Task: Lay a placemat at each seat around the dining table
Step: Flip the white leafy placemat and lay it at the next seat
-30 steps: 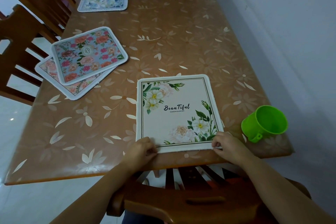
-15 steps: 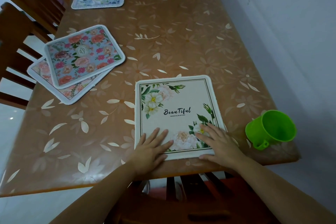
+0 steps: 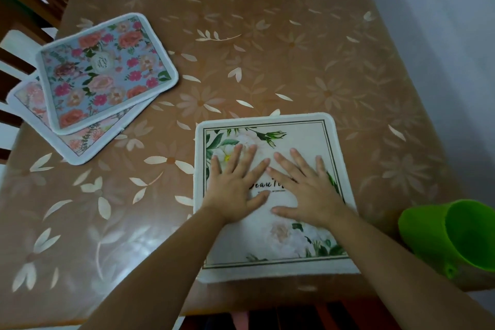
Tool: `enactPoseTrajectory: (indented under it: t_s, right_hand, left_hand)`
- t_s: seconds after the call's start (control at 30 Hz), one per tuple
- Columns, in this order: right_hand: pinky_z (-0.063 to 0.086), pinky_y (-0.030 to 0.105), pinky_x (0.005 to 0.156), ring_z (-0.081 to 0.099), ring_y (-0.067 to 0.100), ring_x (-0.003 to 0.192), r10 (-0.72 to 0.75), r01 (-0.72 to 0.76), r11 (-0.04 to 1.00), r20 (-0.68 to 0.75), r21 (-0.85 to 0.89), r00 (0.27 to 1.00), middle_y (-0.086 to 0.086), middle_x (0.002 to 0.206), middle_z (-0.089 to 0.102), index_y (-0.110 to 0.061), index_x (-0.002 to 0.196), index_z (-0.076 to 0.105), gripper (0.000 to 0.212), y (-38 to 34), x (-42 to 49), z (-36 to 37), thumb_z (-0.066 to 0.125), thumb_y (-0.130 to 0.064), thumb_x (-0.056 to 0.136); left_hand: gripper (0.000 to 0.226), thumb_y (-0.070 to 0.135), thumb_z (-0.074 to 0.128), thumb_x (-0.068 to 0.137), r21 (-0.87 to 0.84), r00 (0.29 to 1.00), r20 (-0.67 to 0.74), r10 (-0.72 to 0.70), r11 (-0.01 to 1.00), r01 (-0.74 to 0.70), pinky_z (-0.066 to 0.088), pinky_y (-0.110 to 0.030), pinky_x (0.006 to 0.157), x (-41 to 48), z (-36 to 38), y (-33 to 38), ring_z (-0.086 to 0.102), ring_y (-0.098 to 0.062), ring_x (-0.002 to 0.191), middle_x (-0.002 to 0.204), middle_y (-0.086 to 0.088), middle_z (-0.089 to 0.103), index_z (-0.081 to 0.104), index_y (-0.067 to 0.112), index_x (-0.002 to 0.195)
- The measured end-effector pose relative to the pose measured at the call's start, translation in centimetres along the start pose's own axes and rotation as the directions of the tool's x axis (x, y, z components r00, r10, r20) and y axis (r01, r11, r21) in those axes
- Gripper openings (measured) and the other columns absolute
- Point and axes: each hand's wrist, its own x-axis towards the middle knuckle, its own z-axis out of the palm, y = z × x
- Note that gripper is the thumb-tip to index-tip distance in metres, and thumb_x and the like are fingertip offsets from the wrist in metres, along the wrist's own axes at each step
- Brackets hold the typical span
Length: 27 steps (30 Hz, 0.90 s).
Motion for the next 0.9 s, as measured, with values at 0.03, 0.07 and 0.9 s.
enactPoseTrajectory:
  t_s: [0.03,0.07,0.9]
  right_hand:
    - [-0.009,0.060,0.105,-0.021,0.018,0.139,0.006,-0.006,1.000,-0.017,-0.005,1.000,-0.011,0.152,-0.014,-0.044,0.137,-0.012,0.079,0.5,1.0,-0.2,0.015,-0.081,0.072]
    - [-0.006,0.061,0.106,-0.017,0.019,0.140,0.009,-0.010,1.000,-0.034,-0.016,0.999,-0.010,0.153,-0.010,-0.044,0.137,-0.012,0.079,0.9,2.1,-0.5,0.014,-0.081,0.073]
    - [0.004,0.059,0.110,-0.008,0.027,0.141,0.487,-0.477,0.873,-0.166,0.099,0.857,0.005,0.155,-0.004,-0.029,0.142,-0.004,0.069,-0.6,-0.9,0.5,0.005,-0.064,0.083]
  left_hand:
    - [0.065,0.067,0.011,0.081,0.000,1.000,-0.013,-0.012,1.000,0.012,-0.007,-0.061,0.105,1.0,-0.1,-0.3,-0.022,-0.021,0.137,0.152,0.005,-0.013,-0.011,0.043,0.137]
    - [0.066,0.066,0.010,0.081,0.001,0.999,-0.027,-0.025,1.000,0.025,-0.008,-0.061,0.105,2.0,-0.2,-0.5,-0.021,-0.021,0.137,0.152,0.005,-0.013,-0.009,0.041,0.138]
    - [0.066,0.055,0.015,0.084,-0.162,0.948,-0.112,-0.296,0.947,0.277,-0.016,-0.047,0.106,-1.0,0.1,1.0,-0.022,-0.016,0.137,0.153,0.001,-0.011,-0.006,0.031,0.142]
